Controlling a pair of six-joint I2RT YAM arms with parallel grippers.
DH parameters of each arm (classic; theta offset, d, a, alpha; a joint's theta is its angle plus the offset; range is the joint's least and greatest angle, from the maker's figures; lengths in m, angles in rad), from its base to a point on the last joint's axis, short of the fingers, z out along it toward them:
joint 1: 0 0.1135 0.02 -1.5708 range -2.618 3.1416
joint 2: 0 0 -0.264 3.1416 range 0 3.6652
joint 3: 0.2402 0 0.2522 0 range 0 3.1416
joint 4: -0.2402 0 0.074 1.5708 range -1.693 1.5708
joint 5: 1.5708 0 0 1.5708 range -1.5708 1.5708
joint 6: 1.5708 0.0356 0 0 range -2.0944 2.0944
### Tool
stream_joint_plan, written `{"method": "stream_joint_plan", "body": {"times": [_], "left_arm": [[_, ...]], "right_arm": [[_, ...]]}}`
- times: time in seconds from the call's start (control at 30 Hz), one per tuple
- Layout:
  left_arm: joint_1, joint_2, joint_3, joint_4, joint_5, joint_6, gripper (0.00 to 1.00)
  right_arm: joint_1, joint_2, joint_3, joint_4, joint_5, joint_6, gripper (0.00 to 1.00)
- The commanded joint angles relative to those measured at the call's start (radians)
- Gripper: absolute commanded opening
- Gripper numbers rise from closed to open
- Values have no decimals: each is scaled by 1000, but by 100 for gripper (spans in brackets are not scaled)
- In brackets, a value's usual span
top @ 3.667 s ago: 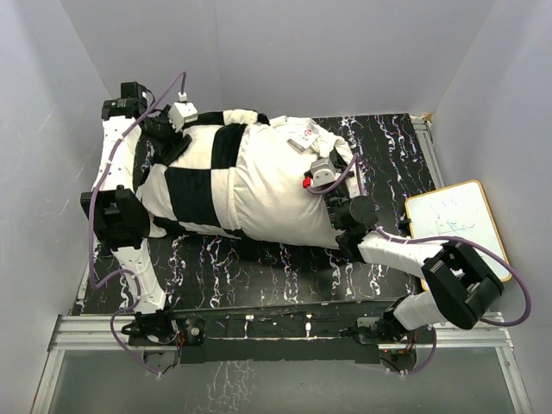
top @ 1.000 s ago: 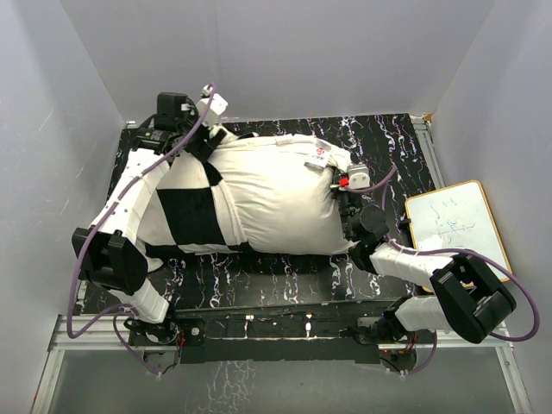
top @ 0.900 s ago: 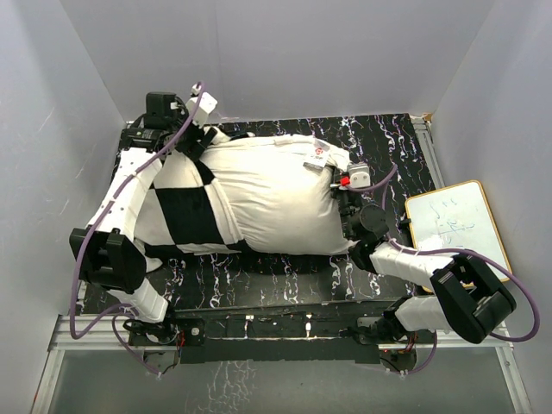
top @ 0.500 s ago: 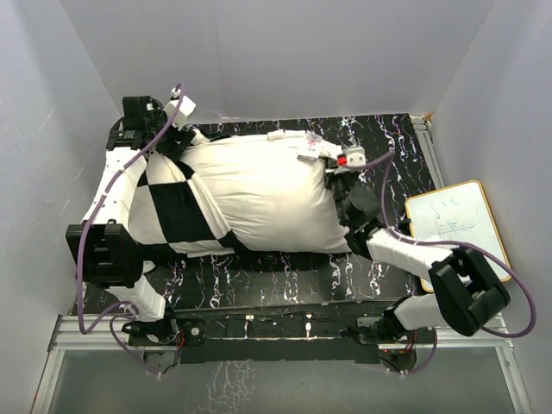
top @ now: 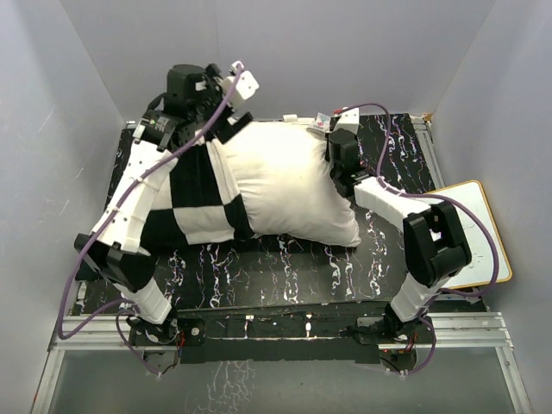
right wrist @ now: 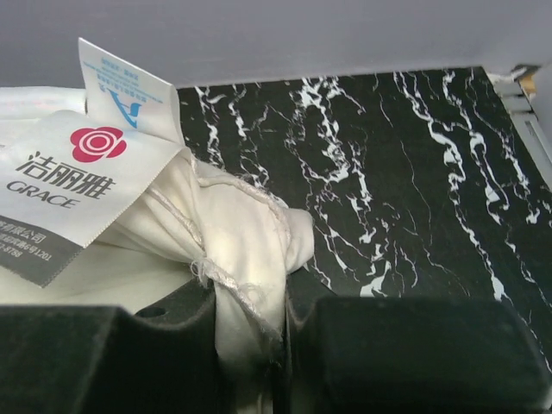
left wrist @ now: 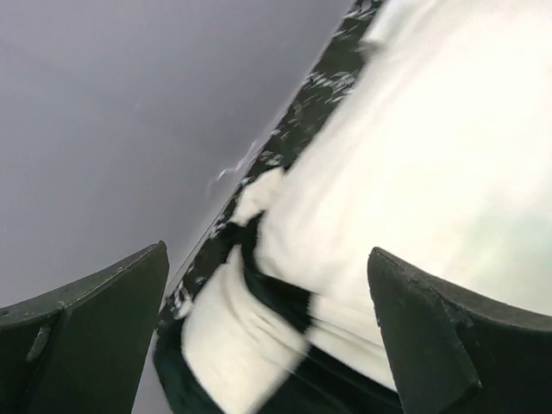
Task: Remove the pillowcase from the pillow
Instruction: Remove the pillow from the pillowcase.
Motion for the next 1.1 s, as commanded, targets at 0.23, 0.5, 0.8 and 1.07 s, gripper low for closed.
{"method": "stream_joint_plan", "body": {"times": [0.23,0.5,0.8,1.07], "left_arm": [[-233,-299,-581,39,10,-107,97],[-236,-373,-826,251,-55,-158,97],[-237,-286,-809,324,9,-361,97],[-237,-132,-776,275,-74,-335,97]], "right_arm": [[-117,230,253,-439,61,166,8],[-131,314,291,-489,28,168,8],[-132,390,354,-522,17,138,8],[-148,451,404,-543,-2,127,8]]}}
